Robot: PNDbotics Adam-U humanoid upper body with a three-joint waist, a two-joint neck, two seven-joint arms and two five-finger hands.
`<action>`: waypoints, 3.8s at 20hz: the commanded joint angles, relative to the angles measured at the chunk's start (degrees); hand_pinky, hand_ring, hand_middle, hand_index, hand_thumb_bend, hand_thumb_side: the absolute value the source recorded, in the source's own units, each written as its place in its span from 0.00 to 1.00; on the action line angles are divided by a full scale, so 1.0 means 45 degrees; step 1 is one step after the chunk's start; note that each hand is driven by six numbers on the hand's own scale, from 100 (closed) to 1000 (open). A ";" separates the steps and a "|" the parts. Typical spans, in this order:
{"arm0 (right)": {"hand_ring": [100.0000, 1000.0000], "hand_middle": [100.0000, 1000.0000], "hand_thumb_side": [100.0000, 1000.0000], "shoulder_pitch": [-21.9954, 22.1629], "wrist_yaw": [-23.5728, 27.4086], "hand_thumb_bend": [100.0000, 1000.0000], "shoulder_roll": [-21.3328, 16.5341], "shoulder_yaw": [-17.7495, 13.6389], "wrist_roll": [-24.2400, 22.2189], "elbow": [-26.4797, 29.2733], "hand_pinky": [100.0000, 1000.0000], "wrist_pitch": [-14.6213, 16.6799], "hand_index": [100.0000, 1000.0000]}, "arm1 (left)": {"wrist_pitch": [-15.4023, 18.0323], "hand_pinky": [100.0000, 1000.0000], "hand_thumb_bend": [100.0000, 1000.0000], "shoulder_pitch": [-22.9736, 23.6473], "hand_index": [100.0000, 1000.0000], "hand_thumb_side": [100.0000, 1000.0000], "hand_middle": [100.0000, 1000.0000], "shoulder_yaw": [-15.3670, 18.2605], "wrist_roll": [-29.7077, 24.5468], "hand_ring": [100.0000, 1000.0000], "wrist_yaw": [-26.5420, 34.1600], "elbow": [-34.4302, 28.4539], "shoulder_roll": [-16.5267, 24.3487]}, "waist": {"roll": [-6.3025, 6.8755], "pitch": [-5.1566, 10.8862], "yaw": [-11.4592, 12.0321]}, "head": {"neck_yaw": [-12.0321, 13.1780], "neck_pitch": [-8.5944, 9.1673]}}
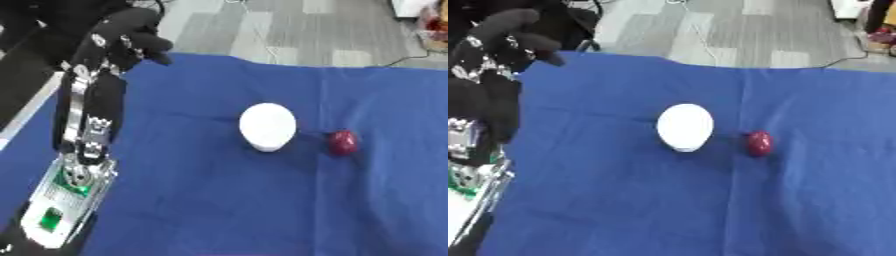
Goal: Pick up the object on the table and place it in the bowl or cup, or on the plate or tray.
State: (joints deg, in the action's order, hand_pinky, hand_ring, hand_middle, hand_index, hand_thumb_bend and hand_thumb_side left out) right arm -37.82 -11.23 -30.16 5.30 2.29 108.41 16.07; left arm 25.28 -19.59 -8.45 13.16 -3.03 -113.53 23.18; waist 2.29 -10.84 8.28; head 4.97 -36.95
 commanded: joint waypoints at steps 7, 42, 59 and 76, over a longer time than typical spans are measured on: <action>0.44 0.61 1.00 -0.1657 -0.3059 0.26 -0.0829 0.0993 -0.0823 -0.3990 0.17 0.2692 0.70 | -0.0013 0.51 0.15 0.0008 0.83 0.86 0.74 -0.0064 -0.0122 0.63 0.0122 -0.0235 0.0356 | -0.0060 0.0350 0.0050 | -0.0350 -0.0176; 0.52 0.63 0.87 -0.3602 -1.0869 0.55 0.0299 0.0833 -0.0349 -1.1779 0.32 0.7631 0.69 | 0.0009 0.51 0.15 -0.0199 0.83 0.86 0.74 -0.0129 -0.0228 0.63 0.0262 -0.0235 0.0132 | -0.0082 0.0259 0.0482 | -0.0256 -0.0266; 0.53 0.64 0.86 -0.3235 -1.3388 0.54 0.0167 0.1303 0.1152 -1.2149 0.40 0.7977 0.67 | 0.0022 0.51 0.15 -0.0317 0.82 0.86 0.74 -0.0114 -0.0219 0.64 0.0252 -0.0235 0.0094 | -0.0160 0.0275 0.0606 | -0.0018 -0.0236; 0.53 0.61 0.73 -0.3161 -1.5585 0.54 0.0211 0.1233 0.2363 -1.2471 0.44 0.7977 0.63 | 0.0016 0.51 0.15 -0.0374 0.82 0.86 0.74 -0.0125 -0.0232 0.64 0.0253 -0.0235 0.0068 | -0.0176 0.0258 0.0654 | 0.0155 -0.0195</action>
State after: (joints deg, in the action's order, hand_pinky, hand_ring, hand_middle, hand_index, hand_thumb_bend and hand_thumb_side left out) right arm -51.45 -80.58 -28.19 11.45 12.10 51.91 51.74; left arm 25.34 -20.45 -9.07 12.17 -2.22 -113.54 23.09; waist 1.57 -10.48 11.08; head 5.09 -38.50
